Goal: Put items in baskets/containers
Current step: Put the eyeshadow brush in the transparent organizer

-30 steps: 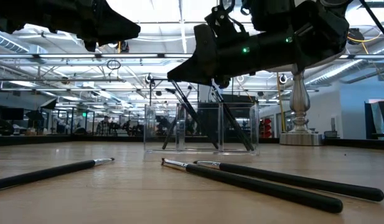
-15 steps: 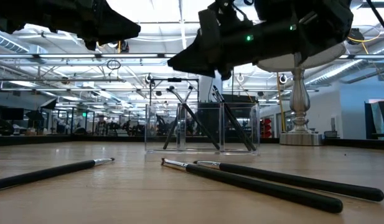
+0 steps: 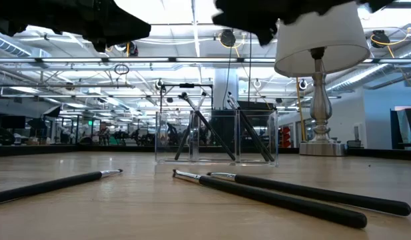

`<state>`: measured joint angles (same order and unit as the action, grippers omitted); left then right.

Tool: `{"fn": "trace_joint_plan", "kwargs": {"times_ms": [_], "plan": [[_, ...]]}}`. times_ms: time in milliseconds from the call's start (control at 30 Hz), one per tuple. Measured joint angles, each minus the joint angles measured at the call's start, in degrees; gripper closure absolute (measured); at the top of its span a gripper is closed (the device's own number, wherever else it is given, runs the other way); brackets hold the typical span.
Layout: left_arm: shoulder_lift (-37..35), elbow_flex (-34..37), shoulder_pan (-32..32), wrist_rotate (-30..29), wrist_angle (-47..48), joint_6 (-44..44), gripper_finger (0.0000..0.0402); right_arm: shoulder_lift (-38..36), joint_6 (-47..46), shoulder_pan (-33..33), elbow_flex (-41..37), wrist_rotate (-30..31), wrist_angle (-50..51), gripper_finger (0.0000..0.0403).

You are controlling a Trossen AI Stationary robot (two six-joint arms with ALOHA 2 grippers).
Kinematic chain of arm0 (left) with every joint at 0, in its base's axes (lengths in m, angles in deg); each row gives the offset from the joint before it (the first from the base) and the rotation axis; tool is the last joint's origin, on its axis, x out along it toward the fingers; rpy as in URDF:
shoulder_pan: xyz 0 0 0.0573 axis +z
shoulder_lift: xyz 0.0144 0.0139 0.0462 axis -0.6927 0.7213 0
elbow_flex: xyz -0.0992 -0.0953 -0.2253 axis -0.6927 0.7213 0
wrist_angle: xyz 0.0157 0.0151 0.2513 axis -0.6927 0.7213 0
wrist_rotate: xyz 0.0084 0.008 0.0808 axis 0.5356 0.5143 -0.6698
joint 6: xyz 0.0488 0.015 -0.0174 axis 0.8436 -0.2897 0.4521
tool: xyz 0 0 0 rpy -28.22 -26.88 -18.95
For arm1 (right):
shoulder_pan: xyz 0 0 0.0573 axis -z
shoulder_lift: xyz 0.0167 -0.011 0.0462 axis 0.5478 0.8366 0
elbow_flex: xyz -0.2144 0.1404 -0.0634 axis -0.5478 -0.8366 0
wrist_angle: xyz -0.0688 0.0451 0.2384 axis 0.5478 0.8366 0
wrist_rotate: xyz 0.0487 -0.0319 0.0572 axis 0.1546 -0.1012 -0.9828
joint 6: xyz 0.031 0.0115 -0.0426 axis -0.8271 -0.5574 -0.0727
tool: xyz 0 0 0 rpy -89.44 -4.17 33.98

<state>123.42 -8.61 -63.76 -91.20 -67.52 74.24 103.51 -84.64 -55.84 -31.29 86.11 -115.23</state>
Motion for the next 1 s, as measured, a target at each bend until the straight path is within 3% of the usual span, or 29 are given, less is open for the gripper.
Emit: {"fn": "trace_joint_plan", "kwargs": {"times_ms": [167,333,500,600,767,1000], "plan": [[0.0,0.0,0.0,1.0,-1.1,-0.7,0.0286,7.8,-7.9,-5.7,0.0,2.4,4.7,0.0264],[0.0,0.0,0.0,1.0,-1.0,-0.9,0.0286,15.9,-10.8,-7.2,-0.1,6.1,-2.2,0.0264],[0.0,0.0,0.0,0.9,-1.1,-0.8,0.0286,17.9,-15.1,-7.0,-0.1,5.4,-2.5,0.0265],[0.0,0.0,0.0,0.9,-1.0,0.4,0.0286,17.9,-17.6,-7.0,1.7,2.8,2.7,0.0260],[0.0,0.0,0.0,0.9,-1.0,0.4,0.0286,21.1,-18.0,-8.5,14.2,4.3,22.3,0.0251],[0.0,0.0,-0.1,0.9,-0.9,-2.1,0.0286,27.2,-15.2,-9.0,33.0,6.5,39.9,0.0250]]}}
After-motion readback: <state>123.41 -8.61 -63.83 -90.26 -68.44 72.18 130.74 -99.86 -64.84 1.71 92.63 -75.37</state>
